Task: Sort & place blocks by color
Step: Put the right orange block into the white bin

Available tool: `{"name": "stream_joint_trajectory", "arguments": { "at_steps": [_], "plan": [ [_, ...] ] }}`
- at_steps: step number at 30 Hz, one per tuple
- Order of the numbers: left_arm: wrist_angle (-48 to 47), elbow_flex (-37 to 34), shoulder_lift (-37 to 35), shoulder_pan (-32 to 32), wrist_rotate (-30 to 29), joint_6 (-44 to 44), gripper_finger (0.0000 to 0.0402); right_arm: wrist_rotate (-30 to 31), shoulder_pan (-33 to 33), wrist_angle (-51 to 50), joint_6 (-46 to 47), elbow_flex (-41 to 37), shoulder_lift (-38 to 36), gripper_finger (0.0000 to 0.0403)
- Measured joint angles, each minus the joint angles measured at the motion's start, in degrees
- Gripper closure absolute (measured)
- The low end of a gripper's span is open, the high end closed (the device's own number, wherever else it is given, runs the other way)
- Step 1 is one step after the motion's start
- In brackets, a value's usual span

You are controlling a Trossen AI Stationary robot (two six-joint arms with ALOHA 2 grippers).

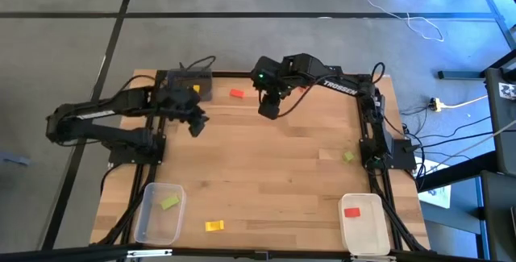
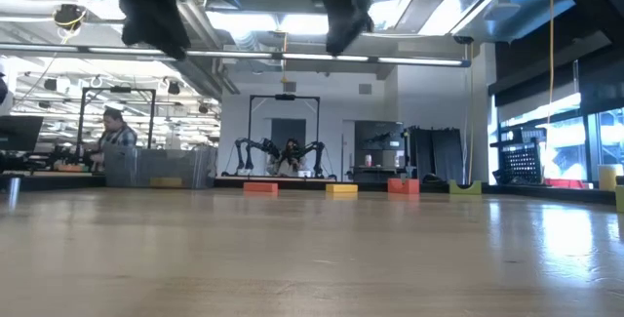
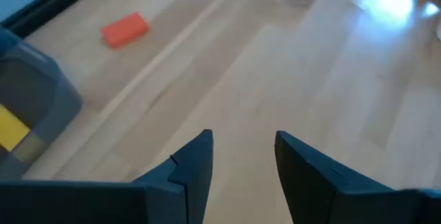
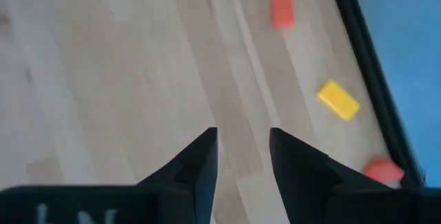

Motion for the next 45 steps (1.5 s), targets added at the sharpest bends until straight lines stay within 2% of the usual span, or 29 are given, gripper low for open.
{"name": "stream_joint_trajectory", "arguments": {
  "at_steps": [4, 7, 12, 21, 30, 35, 41, 45],
  "plan": [
    [0.0, -0.01, 3.37, 6.21, 7.06, 1.36, 0.0254, 2.05, -2.41, 1.73, 3.1, -5.68, 0.07, 0.0269],
    [0.05, -0.03, 5.83, 8.85, 9.85, 3.18, 0.0254, 5.75, -4.27, 3.16, 6.63, -9.53, 0.09, 0.0269],
    [1.81, -0.03, 8.04, 11.45, 10.33, 3.38, 0.0254, 5.87, -7.44, 4.46, 16.31, -15.51, 0.09, 0.0269],
    [2.74, -0.03, 9.07, 12.6, 11.61, 3.18, 0.0254, 5.88, -14.8, 5.74, 21.25, -23.15, 0.09, 0.0269],
    [3.56, -0.03, 9.07, 12.32, 11.59, 3.07, 0.0254, 5.84, -19.24, 9.5, 18.2, -26.28, 0.11, 0.0269],
    [3.65, -0.03, 9.07, 12.27, 11.11, 3.2, 0.0254, 5.67, -20.31, 17.1, 8.1, -26.3, 0.11, 0.0269],
    [3.64, -0.03, 9.07, 12.27, 11.06, 3.71, 0.0254, 1.86, -20.33, 26.49, -3.42, -26.3, 0.11, 0.0269],
    [3.62, -0.03, 9.07, 12.27, 11.08, 7.55, 0.0254, -0.52, -20.33, 33.33, 1.1, -26.43, 0.11, 0.0269]
  ]
}}
